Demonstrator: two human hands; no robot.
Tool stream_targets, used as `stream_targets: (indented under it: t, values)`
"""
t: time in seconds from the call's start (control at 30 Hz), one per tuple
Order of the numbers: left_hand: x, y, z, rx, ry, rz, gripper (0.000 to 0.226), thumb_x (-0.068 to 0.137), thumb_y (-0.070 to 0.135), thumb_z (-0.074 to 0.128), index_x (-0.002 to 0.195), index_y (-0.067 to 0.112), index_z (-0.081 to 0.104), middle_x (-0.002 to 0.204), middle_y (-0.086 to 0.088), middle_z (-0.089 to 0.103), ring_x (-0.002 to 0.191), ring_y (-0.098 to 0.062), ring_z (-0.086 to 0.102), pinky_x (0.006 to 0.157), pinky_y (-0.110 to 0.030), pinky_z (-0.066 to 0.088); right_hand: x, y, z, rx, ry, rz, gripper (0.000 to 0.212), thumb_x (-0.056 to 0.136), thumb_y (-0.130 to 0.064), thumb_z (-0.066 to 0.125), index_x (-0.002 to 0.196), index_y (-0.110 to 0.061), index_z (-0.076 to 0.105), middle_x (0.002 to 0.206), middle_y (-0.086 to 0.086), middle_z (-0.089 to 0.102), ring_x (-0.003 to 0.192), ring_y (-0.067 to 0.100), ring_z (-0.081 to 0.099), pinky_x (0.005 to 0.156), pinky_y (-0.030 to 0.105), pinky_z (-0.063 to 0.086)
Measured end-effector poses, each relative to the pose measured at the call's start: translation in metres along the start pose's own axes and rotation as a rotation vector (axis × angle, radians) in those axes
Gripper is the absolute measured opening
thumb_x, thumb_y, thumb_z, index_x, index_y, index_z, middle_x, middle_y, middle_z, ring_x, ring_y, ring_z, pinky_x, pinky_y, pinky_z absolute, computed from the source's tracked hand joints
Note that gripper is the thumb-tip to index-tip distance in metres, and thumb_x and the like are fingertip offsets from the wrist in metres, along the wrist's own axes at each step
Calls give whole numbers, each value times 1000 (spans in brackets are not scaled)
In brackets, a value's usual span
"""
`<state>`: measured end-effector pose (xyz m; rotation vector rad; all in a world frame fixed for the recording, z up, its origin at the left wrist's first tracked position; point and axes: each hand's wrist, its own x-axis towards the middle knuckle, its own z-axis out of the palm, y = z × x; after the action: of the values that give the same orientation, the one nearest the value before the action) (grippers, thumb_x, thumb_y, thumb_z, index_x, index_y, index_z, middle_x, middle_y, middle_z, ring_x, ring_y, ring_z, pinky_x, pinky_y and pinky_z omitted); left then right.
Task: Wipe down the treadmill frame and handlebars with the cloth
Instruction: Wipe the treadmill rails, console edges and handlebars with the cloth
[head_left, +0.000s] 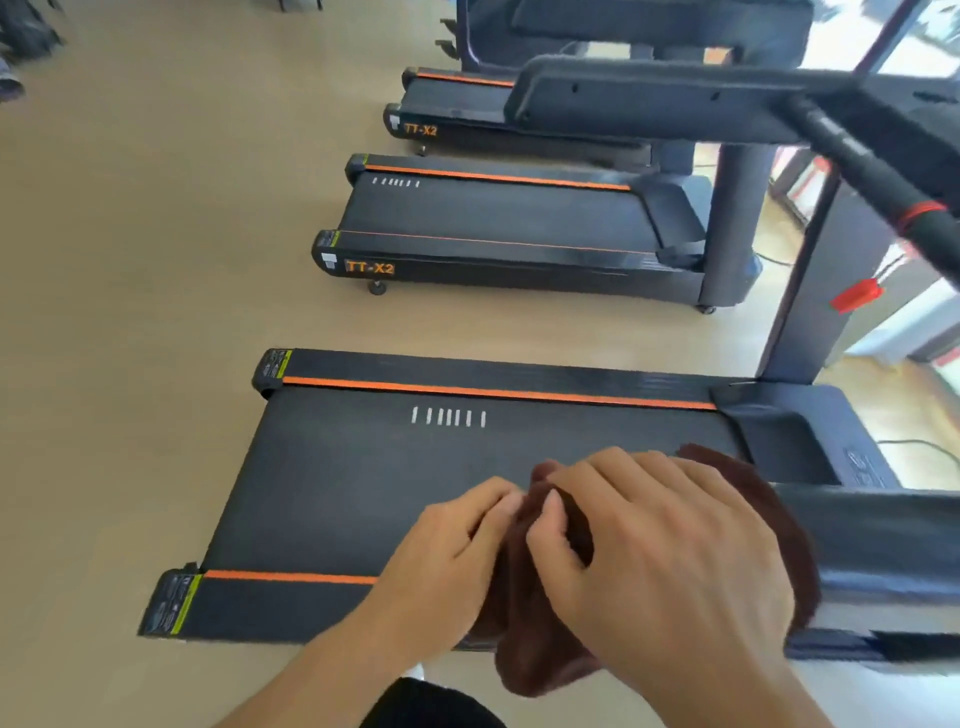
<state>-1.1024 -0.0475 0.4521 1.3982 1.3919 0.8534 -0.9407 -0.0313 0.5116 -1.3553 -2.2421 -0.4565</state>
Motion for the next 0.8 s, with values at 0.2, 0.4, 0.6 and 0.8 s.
stream_targets:
  t: [0.2,0.4,0.6,0.8]
  values:
    - [25,18,-27,28,-320,-3,31,106,43,41,110,28,68,99,4,73,92,-15,69,87,-45,56,1,-13,9,55,115,72,24,88,-30,59,66,-26,68,76,-9,71,69,18,66,78,32,47]
    - [47,63,-10,-28,-440,89,44,108,16,42,105,53,66,116,38,67,105,25,56,92,0,39,-11,4,-3,198,237,251,16,88,-28,67,81,-23,80,89,-7,75,80,16,71,85,36,53]
    - [85,103,24,17,-733,110,39,108,31,36,110,44,73,113,16,75,113,-5,66,106,-32,46,-25,41,-11,193,352,407,23,87,-21,58,86,-12,80,93,-1,76,83,18,70,89,35,52]
    - [115,127,62,239,-872,227,36,109,37,30,117,42,65,111,24,71,104,12,61,85,-7,43,-32,75,-18,194,363,569,30,90,-18,47,87,-9,77,89,-2,74,82,21,67,84,41,49]
